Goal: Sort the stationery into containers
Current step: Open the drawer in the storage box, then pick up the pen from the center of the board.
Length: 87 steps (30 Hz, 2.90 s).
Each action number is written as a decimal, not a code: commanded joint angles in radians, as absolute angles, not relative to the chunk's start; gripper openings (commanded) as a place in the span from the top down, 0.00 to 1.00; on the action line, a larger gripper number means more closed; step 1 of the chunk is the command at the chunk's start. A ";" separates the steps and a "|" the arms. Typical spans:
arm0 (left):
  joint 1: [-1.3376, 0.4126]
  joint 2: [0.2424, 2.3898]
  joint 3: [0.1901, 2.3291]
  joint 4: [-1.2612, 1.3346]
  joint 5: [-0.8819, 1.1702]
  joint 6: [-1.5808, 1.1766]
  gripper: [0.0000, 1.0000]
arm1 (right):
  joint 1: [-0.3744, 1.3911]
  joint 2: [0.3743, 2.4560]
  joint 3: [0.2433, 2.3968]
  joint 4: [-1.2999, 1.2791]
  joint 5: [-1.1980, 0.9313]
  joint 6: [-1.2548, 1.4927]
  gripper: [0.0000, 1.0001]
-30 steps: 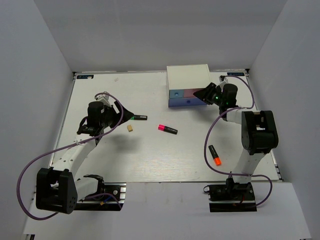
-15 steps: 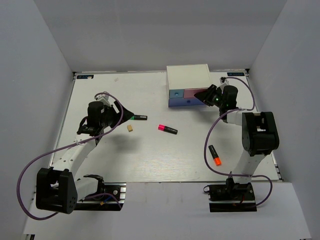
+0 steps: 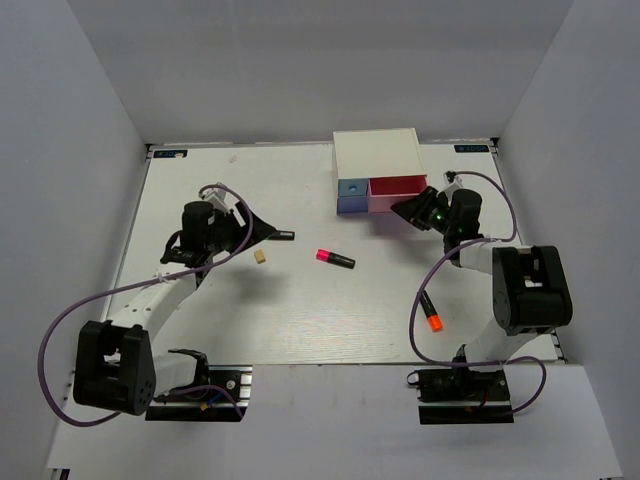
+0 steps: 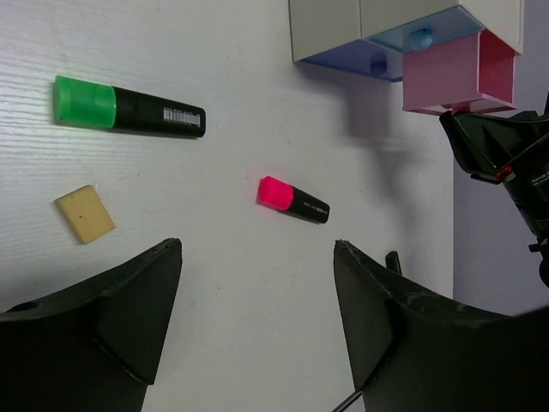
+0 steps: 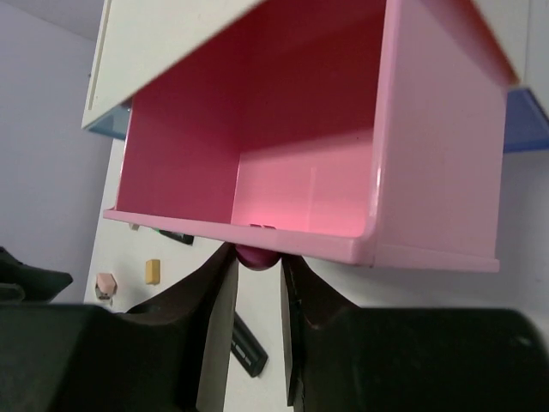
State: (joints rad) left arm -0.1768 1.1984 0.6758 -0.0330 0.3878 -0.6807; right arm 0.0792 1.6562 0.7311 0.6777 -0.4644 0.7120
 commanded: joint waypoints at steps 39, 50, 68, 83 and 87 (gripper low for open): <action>-0.669 1.684 1.224 -0.613 -0.018 -1.508 0.15 | 0.026 1.063 0.549 0.196 -0.471 0.196 0.55; -0.678 2.036 1.608 -0.940 0.060 -1.620 0.21 | -0.017 0.927 0.489 0.206 -0.443 0.210 0.56; -0.687 2.229 1.801 -1.084 0.008 -1.611 0.23 | -0.058 0.887 0.462 0.216 -0.434 0.210 0.55; -0.687 2.149 1.743 -1.014 0.018 -1.369 0.97 | -0.072 0.874 0.466 0.204 -0.459 0.183 0.52; -0.687 2.031 1.724 -0.976 0.029 -1.159 1.00 | -0.072 0.850 0.443 0.225 -0.460 0.144 0.51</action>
State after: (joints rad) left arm -0.6830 2.1876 1.7306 -1.0267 0.0402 -1.3396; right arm -0.0662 0.8825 0.4591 0.1822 -0.4480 0.1932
